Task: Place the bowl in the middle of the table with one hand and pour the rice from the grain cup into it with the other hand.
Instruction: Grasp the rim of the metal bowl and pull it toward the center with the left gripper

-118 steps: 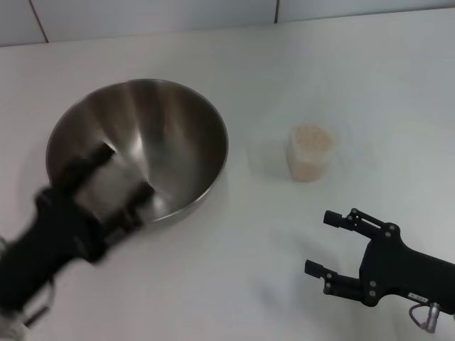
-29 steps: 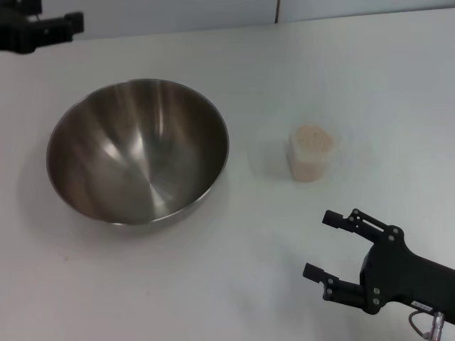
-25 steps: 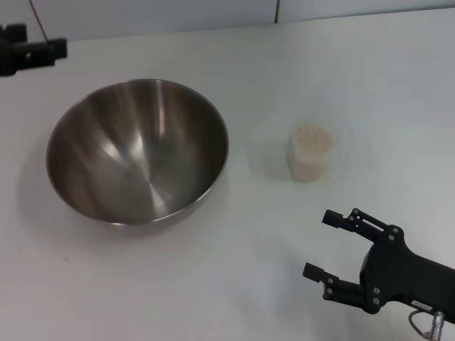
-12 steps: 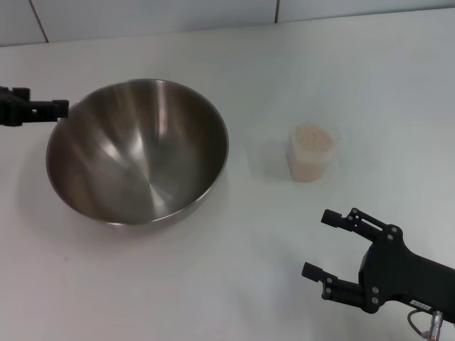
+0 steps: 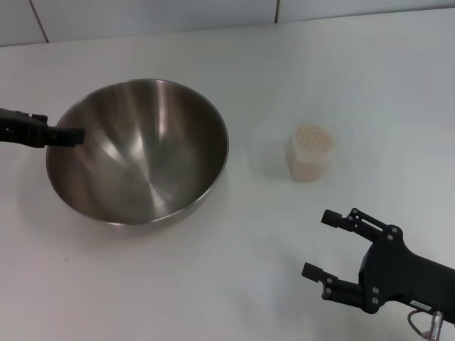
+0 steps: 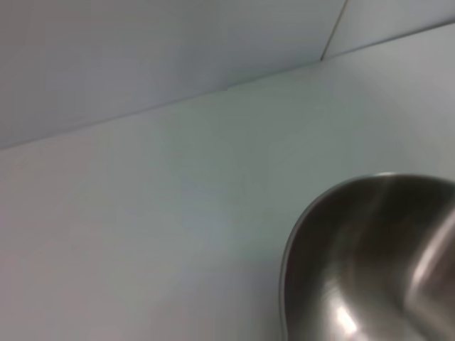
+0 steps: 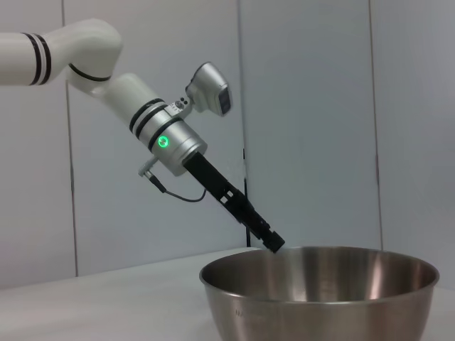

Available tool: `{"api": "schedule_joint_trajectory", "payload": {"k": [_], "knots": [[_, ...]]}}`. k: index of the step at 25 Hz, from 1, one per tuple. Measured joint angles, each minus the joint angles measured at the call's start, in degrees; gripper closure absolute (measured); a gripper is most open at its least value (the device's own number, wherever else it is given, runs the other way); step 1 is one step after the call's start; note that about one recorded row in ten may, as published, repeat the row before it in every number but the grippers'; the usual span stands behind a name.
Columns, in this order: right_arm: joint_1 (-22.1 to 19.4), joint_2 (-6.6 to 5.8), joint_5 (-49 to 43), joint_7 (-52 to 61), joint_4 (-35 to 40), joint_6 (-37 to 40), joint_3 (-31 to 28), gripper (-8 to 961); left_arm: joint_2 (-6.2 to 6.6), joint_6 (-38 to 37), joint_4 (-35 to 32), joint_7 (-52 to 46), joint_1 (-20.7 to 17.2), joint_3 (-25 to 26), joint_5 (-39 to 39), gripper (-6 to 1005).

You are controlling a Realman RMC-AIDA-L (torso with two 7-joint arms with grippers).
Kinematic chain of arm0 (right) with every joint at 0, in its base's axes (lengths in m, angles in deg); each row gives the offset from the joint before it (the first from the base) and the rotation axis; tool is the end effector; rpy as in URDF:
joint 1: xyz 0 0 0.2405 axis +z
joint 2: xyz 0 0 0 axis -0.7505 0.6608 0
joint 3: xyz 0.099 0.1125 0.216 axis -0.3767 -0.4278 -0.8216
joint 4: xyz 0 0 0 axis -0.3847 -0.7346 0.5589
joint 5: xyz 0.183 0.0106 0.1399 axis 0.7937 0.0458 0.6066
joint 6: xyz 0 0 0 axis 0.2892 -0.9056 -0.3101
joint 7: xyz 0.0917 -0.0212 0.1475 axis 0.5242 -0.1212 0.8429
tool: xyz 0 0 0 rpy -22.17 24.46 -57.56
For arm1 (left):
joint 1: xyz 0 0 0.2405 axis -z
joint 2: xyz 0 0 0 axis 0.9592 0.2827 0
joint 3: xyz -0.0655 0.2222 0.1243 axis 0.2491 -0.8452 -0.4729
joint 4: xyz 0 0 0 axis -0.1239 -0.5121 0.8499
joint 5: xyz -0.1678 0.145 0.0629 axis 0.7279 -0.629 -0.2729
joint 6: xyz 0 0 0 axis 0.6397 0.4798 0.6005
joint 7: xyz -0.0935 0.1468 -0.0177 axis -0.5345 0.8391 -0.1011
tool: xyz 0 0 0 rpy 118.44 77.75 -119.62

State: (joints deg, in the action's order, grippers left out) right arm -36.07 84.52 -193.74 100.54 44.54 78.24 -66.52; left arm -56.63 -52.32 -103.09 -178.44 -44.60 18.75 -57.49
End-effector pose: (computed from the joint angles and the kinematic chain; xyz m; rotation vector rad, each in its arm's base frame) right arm 0.3313 0.1982 -0.0745 -2.4196 0.3121 0.9781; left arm -0.2537 0.4102 0.0326 -2.4187 -1.0492 -0.0440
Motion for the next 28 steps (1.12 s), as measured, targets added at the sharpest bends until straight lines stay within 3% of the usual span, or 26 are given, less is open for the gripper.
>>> {"api": "schedule_joint_trajectory", "payload": {"k": [10, 24, 28], "knots": [[0.0, 0.0, 0.0, 0.0, 0.0, 0.0, 0.0, 137, -0.1, 2.8, 4.4, 0.2, 1.5, -1.8, -2.7, 241], [0.2, 0.0, 0.0, 0.0, 0.0, -0.3, 0.1, 137, 0.06, 2.7, 4.4, 1.1, 2.4, -4.9, -5.3, 346], [0.0, -0.01, 0.0, 0.0, 0.0, -0.3, 0.0, 137, -0.04, 2.5, 4.4, 1.2, 3.3, -4.6, -6.4, 549]]}}
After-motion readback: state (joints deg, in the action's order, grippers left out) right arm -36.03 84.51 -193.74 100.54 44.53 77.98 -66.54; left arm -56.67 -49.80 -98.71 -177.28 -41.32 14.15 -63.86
